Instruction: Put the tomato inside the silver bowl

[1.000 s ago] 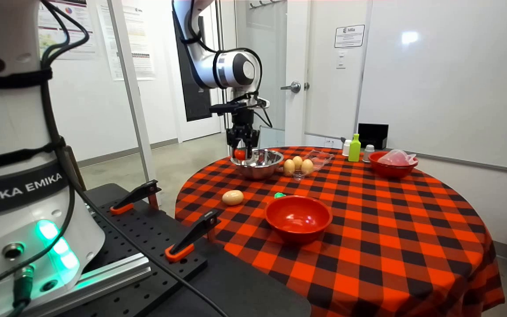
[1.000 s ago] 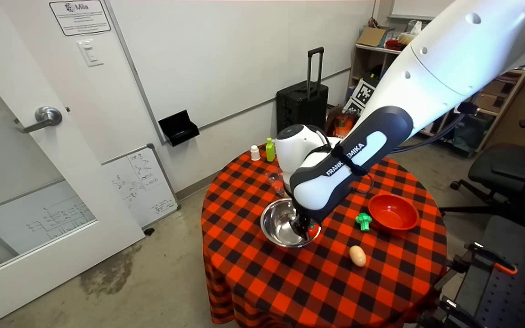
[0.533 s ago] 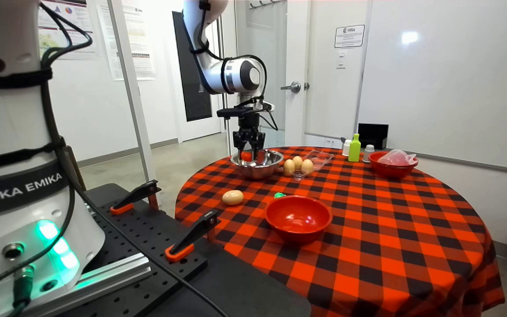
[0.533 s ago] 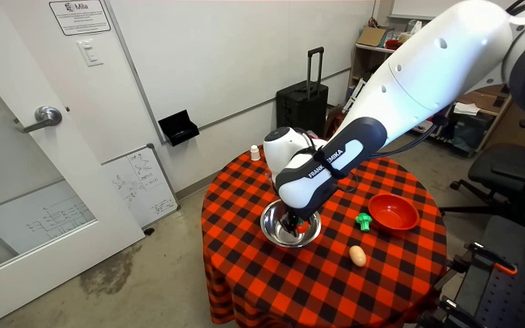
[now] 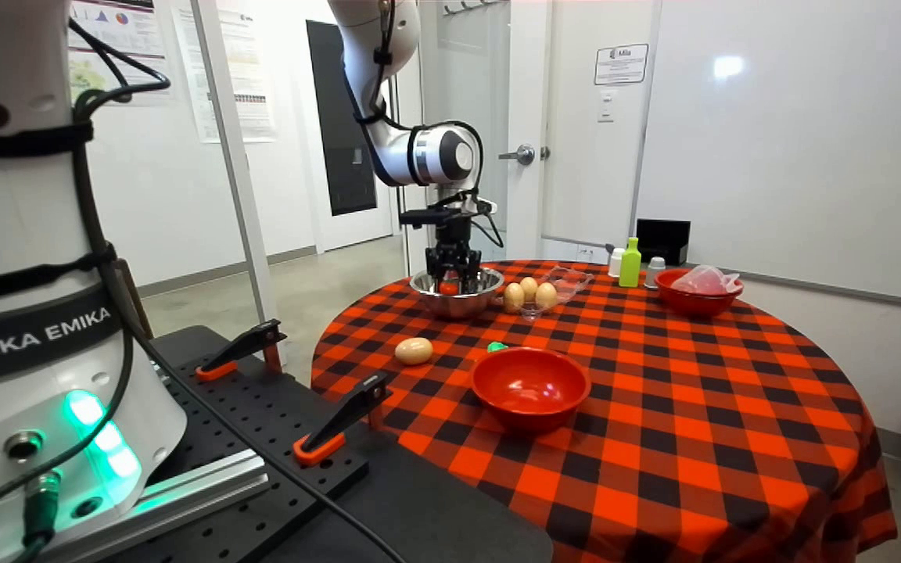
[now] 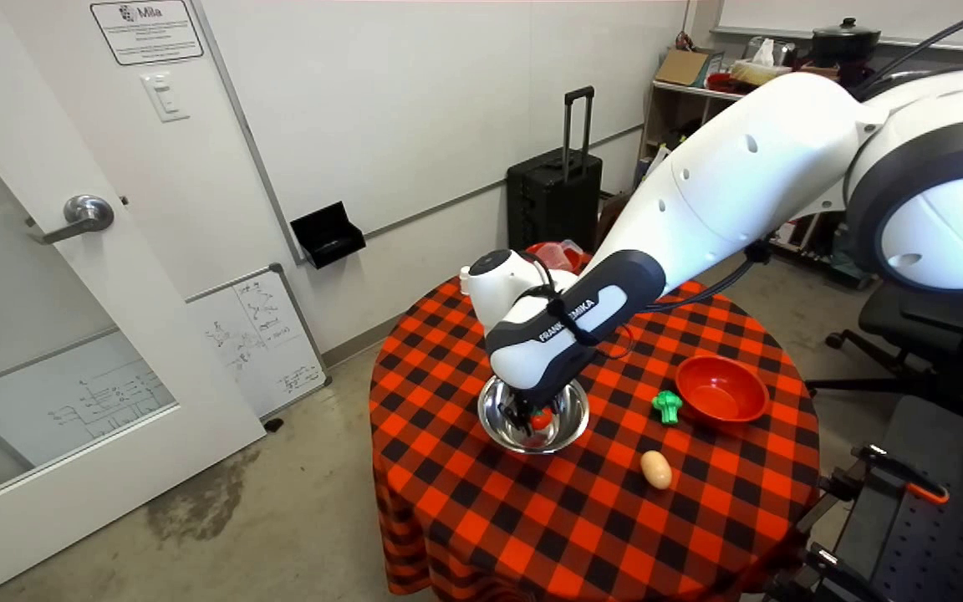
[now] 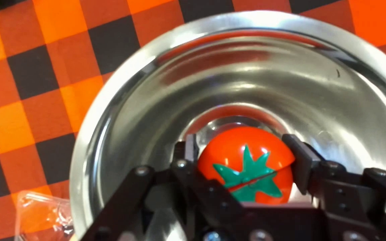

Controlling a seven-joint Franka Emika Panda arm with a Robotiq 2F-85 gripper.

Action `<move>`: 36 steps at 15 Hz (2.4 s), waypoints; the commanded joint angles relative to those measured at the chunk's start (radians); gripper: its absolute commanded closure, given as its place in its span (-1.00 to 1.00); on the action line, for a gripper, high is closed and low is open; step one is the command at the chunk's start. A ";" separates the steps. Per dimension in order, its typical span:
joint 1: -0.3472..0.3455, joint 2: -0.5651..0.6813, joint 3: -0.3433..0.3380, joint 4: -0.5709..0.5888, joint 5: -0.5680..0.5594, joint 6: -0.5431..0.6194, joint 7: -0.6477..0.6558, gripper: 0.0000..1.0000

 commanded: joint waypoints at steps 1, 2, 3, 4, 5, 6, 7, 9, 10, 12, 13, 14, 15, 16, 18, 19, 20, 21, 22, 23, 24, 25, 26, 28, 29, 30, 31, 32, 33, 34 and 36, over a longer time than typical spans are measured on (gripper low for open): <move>0.004 0.077 -0.005 0.121 -0.001 -0.061 0.011 0.24; 0.002 0.088 -0.005 0.137 0.001 -0.069 0.011 0.24; 0.000 0.097 -0.004 0.150 0.003 -0.076 0.010 0.24; 0.000 0.107 -0.004 0.164 0.003 -0.083 0.011 0.24; -0.001 0.116 -0.004 0.175 0.004 -0.091 0.011 0.24; -0.002 0.124 -0.004 0.187 0.004 -0.097 0.012 0.24; -0.003 0.130 -0.004 0.196 0.005 -0.103 0.012 -0.13; -0.006 0.141 -0.004 0.213 0.006 -0.113 0.012 -0.48; -0.007 0.145 -0.004 0.219 0.007 -0.117 0.011 -0.55; -0.009 0.153 -0.003 0.232 0.008 -0.124 0.012 -0.93; -0.010 0.156 -0.004 0.238 0.009 -0.127 0.013 -1.00; -0.011 0.159 -0.003 0.244 0.009 -0.129 0.013 -1.00; -0.012 0.160 -0.003 0.246 0.009 -0.131 0.013 -1.00; -0.012 0.159 -0.003 0.248 0.009 -0.132 0.014 -1.00; -0.012 0.145 -0.004 0.234 0.009 -0.125 0.016 -1.00; -0.011 0.131 -0.005 0.219 0.007 -0.119 0.017 -1.00; -0.010 0.119 -0.006 0.208 0.006 -0.112 0.019 -1.00; -0.010 0.104 -0.007 0.192 0.005 -0.104 0.019 -1.00; -0.009 0.089 -0.008 0.178 0.003 -0.097 0.021 -1.00; -0.007 0.069 -0.010 0.159 0.001 -0.086 0.023 -1.00; -0.006 0.054 -0.011 0.147 -0.001 -0.078 0.024 -1.00; -0.003 0.030 -0.013 0.125 -0.004 -0.067 0.025 -1.00; 0.001 0.007 -0.016 0.104 -0.008 -0.058 0.027 -1.00; 0.009 -0.048 -0.019 0.050 -0.014 -0.037 0.032 -1.00; 0.012 -0.073 -0.020 0.028 -0.016 -0.038 0.033 -1.00; 0.014 -0.102 -0.018 0.001 -0.017 -0.048 0.030 -1.00; 0.012 -0.128 -0.012 -0.024 -0.015 -0.055 0.020 -1.00; 0.011 -0.158 -0.008 -0.057 -0.015 -0.051 0.012 -1.00; 0.012 -0.180 -0.006 -0.080 -0.016 -0.053 0.012 -1.00; 0.011 -0.207 -0.004 -0.110 -0.016 -0.052 0.008 -1.00; 0.007 -0.251 0.002 -0.162 -0.014 -0.051 0.003 -1.00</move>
